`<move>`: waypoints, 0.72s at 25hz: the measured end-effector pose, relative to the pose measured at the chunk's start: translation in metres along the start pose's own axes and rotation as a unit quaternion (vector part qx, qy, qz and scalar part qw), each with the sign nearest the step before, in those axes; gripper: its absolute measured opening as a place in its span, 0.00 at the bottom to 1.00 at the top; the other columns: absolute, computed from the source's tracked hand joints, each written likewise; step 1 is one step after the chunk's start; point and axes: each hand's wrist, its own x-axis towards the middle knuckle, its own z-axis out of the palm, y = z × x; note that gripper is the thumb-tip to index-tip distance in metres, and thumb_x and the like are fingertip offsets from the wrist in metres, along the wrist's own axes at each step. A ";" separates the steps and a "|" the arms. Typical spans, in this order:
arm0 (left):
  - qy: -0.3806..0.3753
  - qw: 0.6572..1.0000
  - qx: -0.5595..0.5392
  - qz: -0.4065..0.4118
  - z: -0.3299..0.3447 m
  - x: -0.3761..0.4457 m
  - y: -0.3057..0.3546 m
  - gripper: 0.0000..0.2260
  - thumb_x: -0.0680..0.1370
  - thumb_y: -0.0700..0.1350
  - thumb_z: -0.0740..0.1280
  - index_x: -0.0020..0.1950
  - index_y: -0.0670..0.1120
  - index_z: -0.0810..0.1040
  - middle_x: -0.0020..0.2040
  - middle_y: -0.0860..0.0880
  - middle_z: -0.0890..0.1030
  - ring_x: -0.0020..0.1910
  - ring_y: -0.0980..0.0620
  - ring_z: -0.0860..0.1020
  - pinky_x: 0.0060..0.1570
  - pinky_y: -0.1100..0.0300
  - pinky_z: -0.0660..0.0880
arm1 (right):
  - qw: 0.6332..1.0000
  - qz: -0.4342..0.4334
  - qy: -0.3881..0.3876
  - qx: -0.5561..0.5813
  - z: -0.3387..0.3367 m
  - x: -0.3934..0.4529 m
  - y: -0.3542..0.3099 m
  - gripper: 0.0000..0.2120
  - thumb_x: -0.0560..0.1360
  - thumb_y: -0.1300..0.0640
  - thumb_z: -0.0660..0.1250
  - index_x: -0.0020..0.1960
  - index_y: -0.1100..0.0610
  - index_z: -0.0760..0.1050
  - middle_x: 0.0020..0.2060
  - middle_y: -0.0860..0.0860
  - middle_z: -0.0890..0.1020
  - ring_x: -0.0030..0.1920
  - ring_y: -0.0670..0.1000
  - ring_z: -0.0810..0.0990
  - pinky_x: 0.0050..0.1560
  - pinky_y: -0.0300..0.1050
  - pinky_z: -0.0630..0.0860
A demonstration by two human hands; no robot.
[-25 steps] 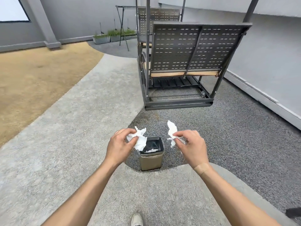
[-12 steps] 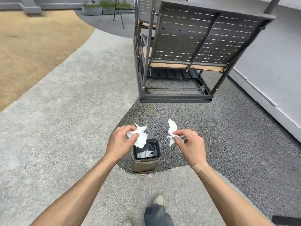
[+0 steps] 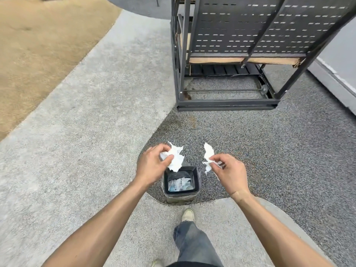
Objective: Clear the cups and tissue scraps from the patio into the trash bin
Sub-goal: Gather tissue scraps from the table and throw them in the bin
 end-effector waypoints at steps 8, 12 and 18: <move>-0.017 0.998 0.027 -0.059 0.063 0.062 -0.001 0.10 0.76 0.53 0.69 0.56 0.55 0.77 0.53 0.57 0.76 0.41 0.60 0.78 0.57 0.52 0.76 | 0.995 0.045 -0.094 -0.003 0.029 0.078 0.059 0.08 0.73 0.54 0.71 0.52 0.48 0.80 0.51 0.48 0.82 0.38 0.40 0.76 0.47 0.38 0.74; -0.023 0.993 0.062 -0.094 0.091 0.082 -0.037 0.10 0.76 0.51 0.69 0.56 0.51 0.78 0.54 0.52 0.81 0.43 0.58 0.76 0.53 0.56 0.74 | 0.986 0.076 -0.146 -0.018 0.064 0.092 0.090 0.08 0.73 0.53 0.71 0.53 0.49 0.80 0.51 0.47 0.82 0.37 0.38 0.76 0.40 0.31 0.71; -0.061 0.981 0.080 -0.165 0.141 0.103 -0.116 0.10 0.76 0.49 0.70 0.55 0.48 0.79 0.55 0.50 0.82 0.55 0.49 0.76 0.50 0.57 0.73 | 0.969 0.130 -0.201 -0.063 0.136 0.107 0.141 0.07 0.73 0.53 0.71 0.51 0.48 0.80 0.48 0.45 0.82 0.35 0.41 0.75 0.35 0.30 0.66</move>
